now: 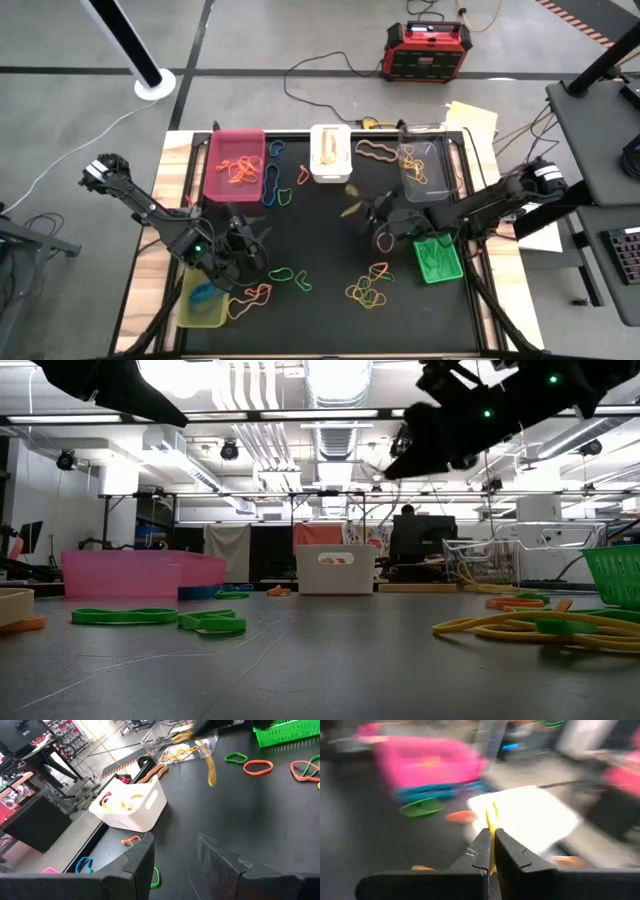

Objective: Sort rubber bands into baskets
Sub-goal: Put the yellow rubber band into the transparent bin

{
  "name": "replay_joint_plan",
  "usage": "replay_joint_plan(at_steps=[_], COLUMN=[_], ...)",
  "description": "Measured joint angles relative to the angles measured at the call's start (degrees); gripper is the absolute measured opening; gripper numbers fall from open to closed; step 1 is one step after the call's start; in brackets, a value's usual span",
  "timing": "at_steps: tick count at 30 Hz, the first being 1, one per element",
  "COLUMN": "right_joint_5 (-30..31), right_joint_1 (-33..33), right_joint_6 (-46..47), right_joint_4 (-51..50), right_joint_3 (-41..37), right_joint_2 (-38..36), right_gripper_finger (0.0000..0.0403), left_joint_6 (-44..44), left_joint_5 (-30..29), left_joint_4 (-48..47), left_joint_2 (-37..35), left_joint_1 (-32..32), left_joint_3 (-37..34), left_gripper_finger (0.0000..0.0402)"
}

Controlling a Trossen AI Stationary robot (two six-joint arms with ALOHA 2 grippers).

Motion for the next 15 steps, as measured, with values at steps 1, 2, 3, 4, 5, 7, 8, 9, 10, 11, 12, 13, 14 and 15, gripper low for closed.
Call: replay_joint_plan(at_steps=[1,2,3,4,5,7,8,9,10,11,12,13,14,15], right_joint_5=[4.44,9.15,13.89,18.51,22.62,28.96,31.66,34.37,36.81,39.33,41.59,42.52,42.59,42.48], right_joint_1=[-0.15,-0.40,-0.68,-1.06,-1.48,-2.36,-2.94,-3.60,-4.34,-5.26,-6.31,-7.39,-8.56,-9.83], right_joint_6=[-0.63,-0.82,-1.01,-1.33,-2.11,-4.53,-5.62,-6.69,-7.49,-8.27,-9.11,-9.57,-9.94,-9.86], right_joint_4=[-0.05,-0.02,-0.07,-0.02,-0.10,-0.21,-0.17,-0.10,-0.02,-0.07,-0.09,-0.15,-0.11,-0.04], right_joint_3=[0.00,0.00,0.00,0.00,0.00,0.00,0.00,0.00,0.00,0.00,0.00,0.00,0.00,0.00], right_joint_2=[-0.78,-1.71,-2.58,-3.27,-4.01,-5.40,-6.16,-6.91,-7.44,-7.89,-8.21,-8.51,-8.88,-9.17], right_gripper_finger=[0.0009,0.0009,0.0009,0.0009,0.0009,0.0009,0.0009,0.0009,0.0009,0.0009,0.0009,0.0009,0.0009,0.0009], left_joint_6=[0.01,0.10,0.26,0.63,0.93,1.46,1.85,2.32,2.65,2.74,2.76,2.78,2.78,2.78], left_joint_5=[0.00,0.00,0.00,-0.02,-0.02,-0.03,-0.06,-0.05,-0.05,-0.07,-0.07,-0.07,-0.07,-0.07], left_joint_4=[0.22,0.21,0.22,0.31,0.44,1.30,1.54,1.82,2.12,2.35,2.42,2.43,2.48,2.47], left_joint_2=[0.00,0.00,0.00,0.00,0.00,0.00,0.00,0.00,0.00,0.00,0.00,0.00,0.00,0.00], left_joint_1=[0.00,0.00,0.00,0.04,0.08,0.14,0.21,0.30,0.37,0.37,0.40,0.42,0.47,0.46], left_joint_3=[0.00,0.00,0.00,0.00,0.00,0.00,0.00,0.00,0.00,0.00,0.00,0.00,0.00,0.00], left_gripper_finger=[0.0132,0.0132,0.0132,0.0132,0.0132,0.0132,0.0132,0.0132,0.0132,0.0132,0.0132,0.0132,0.0132,0.0132])
